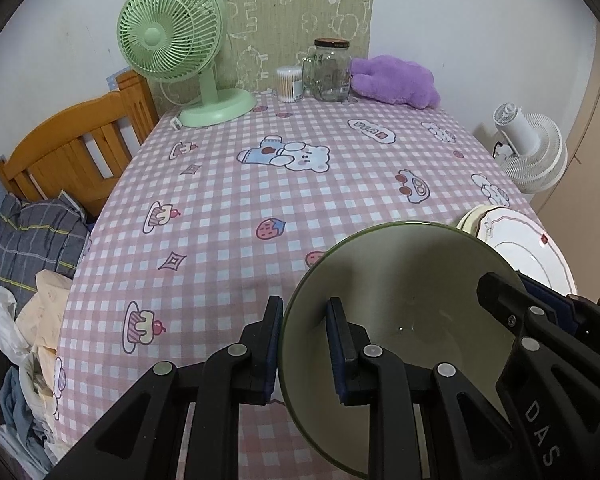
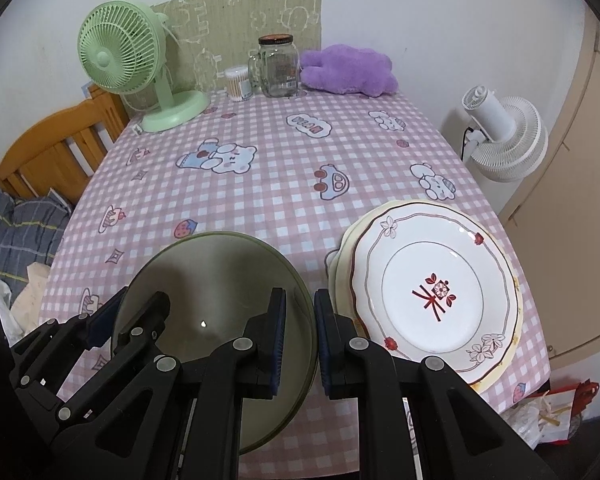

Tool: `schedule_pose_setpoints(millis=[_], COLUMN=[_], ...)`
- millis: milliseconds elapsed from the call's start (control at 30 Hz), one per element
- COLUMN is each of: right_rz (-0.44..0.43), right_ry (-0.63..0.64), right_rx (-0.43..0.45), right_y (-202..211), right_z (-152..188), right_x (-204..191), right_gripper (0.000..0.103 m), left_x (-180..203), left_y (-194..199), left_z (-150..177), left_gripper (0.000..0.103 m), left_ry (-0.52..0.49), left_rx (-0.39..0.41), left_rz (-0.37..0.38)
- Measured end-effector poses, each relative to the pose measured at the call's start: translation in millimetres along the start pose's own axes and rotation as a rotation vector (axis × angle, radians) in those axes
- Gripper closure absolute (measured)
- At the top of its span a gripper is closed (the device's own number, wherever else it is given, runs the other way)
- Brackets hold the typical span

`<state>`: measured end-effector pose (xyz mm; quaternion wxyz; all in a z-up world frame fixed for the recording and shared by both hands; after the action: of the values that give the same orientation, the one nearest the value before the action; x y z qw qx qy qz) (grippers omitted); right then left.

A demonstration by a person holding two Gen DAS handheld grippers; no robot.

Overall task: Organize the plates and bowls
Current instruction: 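Lower the third bowl into the other olive-rimmed bowls and open both grippers, then grasp the rim of the nested olive-rimmed bowls with both grippers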

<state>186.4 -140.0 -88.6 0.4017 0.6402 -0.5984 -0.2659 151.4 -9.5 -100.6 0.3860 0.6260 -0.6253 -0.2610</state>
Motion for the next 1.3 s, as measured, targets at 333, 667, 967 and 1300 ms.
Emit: schedule_pose_setpoints(millis=[333,667,967,1300], right_rz=[0.021,-0.02,-0.059,-0.18], right_ry=[0.004,0.001,-0.027,-0.044], right_rx=[-0.014,-0.035,-0.069,-0.104], right_y=[-11,-10,-10,-32], right_z=[0,2,4,7], right_x=[-1,-2,-1,7], right_gripper=[0.085,0.077,0.043,0.043], left_x=[4,-1,-6,7], left_y=[-4,-2,-4,-16], left_z=[-1,6,6,11], left_gripper=[0.083,0.07,0.043,0.038], left_ry=[-0.032,-0.002,0.029,0.037], left_rx=[0.015,-0.053,-0.12,-0.158], left_rz=[-0.011,0.044,0.094,0.098])
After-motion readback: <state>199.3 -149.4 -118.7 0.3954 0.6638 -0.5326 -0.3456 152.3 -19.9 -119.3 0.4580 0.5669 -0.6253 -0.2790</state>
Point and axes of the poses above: each gripper's, at about its wrist camera, not at the fingertips, and y roughly against the way its jaws point, x to its right, z to its underside, the point moved 5 cm from there along -y, roughly the way its jaws point, and after that the axes turned 14 degrees about y, right-handed, at the moved point
